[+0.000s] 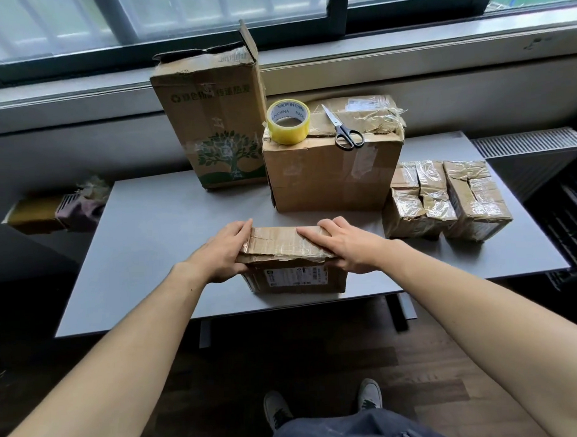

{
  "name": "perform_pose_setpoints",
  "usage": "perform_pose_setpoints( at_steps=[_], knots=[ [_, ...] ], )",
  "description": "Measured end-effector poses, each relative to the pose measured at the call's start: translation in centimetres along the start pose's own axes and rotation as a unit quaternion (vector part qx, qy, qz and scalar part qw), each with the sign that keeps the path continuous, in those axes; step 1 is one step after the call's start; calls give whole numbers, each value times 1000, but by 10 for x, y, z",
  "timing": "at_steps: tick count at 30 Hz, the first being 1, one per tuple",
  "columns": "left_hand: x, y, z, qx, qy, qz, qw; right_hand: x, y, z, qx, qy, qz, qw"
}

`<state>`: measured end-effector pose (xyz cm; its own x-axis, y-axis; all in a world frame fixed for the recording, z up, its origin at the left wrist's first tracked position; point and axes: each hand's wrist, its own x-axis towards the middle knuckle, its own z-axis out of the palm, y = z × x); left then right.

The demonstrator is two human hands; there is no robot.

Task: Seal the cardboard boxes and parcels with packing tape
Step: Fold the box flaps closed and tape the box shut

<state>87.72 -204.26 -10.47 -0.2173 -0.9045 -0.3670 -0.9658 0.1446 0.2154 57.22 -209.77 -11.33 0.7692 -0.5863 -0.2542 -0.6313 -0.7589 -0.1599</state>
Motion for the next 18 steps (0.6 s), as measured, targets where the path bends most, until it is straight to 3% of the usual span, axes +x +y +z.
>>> perform_pose_setpoints(
  at_steps=[5, 12, 18],
  knots=[
    [-1, 13, 1, 5, 20, 11, 1000, -5, 14, 1, 13, 14, 0, 1000],
    [-3, 19, 12, 93, 36, 11, 995, -10, 26, 2, 61, -17, 93, 994],
    [-2, 13, 8, 55, -43, 8, 998, -8, 27, 1, 87, -5, 88, 992]
  ],
)
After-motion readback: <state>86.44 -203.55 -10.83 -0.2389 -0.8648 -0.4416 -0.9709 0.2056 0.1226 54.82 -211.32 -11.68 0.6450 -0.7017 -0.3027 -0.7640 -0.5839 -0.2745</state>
